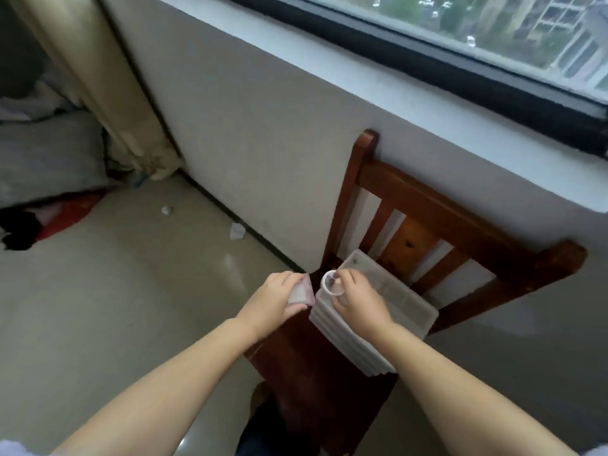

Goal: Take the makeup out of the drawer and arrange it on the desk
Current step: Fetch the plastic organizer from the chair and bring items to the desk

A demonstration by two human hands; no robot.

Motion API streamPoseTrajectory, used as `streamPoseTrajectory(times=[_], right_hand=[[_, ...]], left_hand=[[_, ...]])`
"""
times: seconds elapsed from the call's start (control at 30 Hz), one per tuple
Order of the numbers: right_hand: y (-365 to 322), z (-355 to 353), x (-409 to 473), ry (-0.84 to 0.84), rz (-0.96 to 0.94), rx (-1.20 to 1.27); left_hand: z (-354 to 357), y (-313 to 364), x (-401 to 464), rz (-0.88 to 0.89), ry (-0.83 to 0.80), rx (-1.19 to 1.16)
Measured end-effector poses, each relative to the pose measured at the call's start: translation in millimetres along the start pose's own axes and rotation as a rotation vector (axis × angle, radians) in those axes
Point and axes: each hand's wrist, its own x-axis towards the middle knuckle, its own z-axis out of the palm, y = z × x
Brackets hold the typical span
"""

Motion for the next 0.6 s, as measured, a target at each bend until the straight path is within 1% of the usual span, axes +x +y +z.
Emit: streamPoseTrajectory(times=[0.17,0.33,0.47,0.6], right_hand=[[-85,25,3,-0.092,-0.228,0.010],[-180,65,-15,-0.180,-0.419,-0.034],[-254,99,-58,-0.233,-0.545,-0.013],[-324,135,-118,-0.285,-0.707,-0.062]], left_hand=[[-47,-32,-86,-0.241,0.144,0.070],[-85,-59,-198,-0.489,0.278,0.083],[-103,-65,-298,-0.632,0.378,0.096],[-116,-60,-408,-0.736,0.470,0.110]])
